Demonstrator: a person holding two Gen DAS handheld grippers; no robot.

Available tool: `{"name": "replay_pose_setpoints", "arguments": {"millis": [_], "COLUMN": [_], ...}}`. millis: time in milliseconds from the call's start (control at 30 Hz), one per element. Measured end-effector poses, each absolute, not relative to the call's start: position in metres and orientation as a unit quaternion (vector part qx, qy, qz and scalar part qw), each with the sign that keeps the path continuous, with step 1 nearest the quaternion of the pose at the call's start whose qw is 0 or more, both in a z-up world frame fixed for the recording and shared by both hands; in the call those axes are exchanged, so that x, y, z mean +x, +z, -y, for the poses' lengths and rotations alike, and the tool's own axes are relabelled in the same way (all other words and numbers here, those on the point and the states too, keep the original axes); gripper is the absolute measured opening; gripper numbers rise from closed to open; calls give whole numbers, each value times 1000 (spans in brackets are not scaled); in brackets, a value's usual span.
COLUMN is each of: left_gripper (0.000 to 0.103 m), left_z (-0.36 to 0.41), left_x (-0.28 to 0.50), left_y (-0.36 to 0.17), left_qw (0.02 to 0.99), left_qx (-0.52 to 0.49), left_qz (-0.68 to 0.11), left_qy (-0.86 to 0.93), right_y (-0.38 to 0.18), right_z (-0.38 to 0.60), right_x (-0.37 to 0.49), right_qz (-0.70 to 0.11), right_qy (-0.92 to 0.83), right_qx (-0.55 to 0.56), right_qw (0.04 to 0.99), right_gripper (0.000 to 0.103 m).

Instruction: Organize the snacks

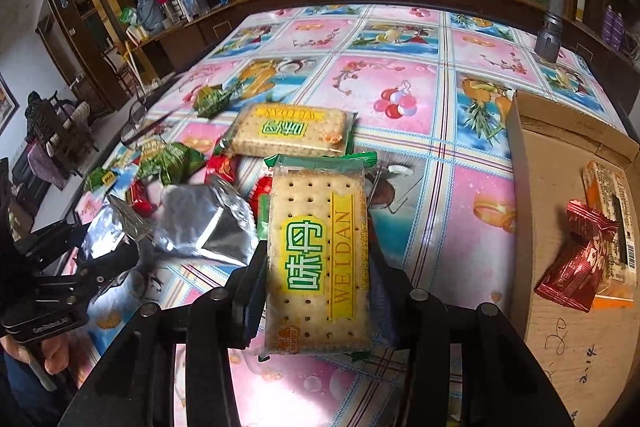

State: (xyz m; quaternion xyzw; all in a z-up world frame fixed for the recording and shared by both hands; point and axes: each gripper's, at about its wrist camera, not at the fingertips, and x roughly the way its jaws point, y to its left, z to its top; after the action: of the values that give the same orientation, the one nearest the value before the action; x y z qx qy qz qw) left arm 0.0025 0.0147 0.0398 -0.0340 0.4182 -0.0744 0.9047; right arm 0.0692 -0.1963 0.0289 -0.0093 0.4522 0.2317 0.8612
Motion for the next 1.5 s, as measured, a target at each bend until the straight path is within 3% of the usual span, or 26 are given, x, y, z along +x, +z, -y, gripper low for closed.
{"name": "replay_pose_setpoints", "arguments": {"millis": [200,400,1500], "left_gripper": [55,55,55], "left_z": [20,53,70], "left_x": [30,56,35], "left_y": [62,44,50], "left_qw": [914,909,950], "left_qx": [-48,-47,59], "left_qz": [-395,-408,-306], "left_qy": [-85,-68,14], "right_y": [37,34,42], "right_z": [201,205,214], "right_x": [68,72,70], "right_qz": [-437,-442,-418], "right_qy": [236,217,218], "right_qx": [10,12,38], "right_qw": [868,870,881], "right_gripper": [50,50,50]}}
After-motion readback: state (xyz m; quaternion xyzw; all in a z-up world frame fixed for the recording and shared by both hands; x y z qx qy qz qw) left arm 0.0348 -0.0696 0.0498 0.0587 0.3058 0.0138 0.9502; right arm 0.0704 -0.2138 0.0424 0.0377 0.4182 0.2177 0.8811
